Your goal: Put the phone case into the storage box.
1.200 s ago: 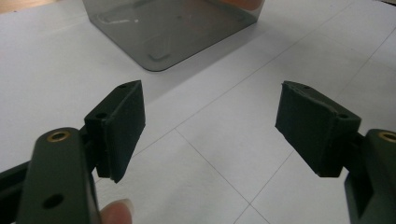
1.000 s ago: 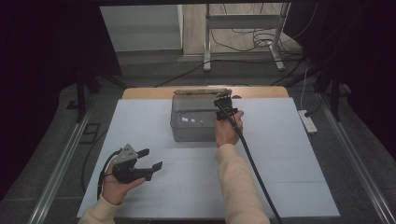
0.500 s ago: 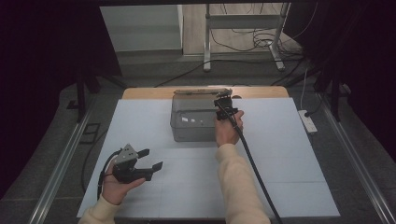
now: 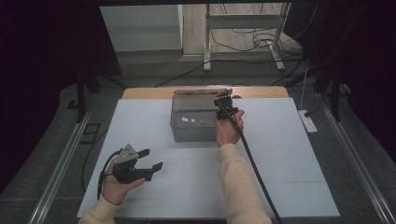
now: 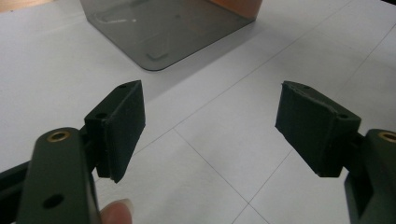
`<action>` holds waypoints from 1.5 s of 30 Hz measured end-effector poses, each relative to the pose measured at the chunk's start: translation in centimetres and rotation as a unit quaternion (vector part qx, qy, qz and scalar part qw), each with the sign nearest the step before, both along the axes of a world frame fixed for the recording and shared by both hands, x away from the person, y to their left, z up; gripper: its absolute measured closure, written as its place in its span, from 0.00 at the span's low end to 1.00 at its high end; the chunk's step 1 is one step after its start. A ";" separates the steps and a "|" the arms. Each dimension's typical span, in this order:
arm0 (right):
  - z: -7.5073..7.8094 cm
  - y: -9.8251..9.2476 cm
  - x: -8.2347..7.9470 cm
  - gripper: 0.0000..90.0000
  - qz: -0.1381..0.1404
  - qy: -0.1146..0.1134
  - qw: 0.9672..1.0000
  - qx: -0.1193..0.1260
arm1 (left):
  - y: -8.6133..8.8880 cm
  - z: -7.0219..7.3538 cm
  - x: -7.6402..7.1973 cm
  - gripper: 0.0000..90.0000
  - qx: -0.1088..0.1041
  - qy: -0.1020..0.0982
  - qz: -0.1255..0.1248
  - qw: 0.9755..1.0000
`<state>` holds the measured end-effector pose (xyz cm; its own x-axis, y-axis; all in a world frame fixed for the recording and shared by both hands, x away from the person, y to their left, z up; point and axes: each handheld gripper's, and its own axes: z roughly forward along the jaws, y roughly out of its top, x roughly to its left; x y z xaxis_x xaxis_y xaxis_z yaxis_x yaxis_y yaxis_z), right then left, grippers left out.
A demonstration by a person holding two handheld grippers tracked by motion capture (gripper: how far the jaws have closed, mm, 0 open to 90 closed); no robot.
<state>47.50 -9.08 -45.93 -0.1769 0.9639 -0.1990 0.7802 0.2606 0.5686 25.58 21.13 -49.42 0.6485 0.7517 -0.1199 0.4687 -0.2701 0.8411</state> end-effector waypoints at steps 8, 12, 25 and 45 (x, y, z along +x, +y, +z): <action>0.2 0.0 -0.1 0.82 0.004 -0.009 1.000 -0.011 | 0.0 0.0 0.0 0.27 -0.001 0.000 0.000 1.000; 0.4 0.0 -0.2 0.80 0.008 -0.017 1.000 -0.008 | 0.0 0.0 0.0 0.27 -0.001 -0.001 -0.001 1.000; 1.9 -0.1 -0.7 0.70 0.032 -0.052 0.998 -0.003 | 0.0 0.0 0.0 0.27 -0.001 -0.001 -0.001 1.000; 4.0 -2.5 -1.5 0.47 0.119 -0.041 0.988 0.086 | 0.0 -0.1 0.3 0.27 -0.003 0.004 0.006 1.000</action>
<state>45.96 -11.58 -41.89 -0.3925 0.9178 -0.0595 0.6575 0.3253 0.6796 25.83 21.17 -49.50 0.6383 0.7588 -0.1295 0.4789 -0.2598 0.8386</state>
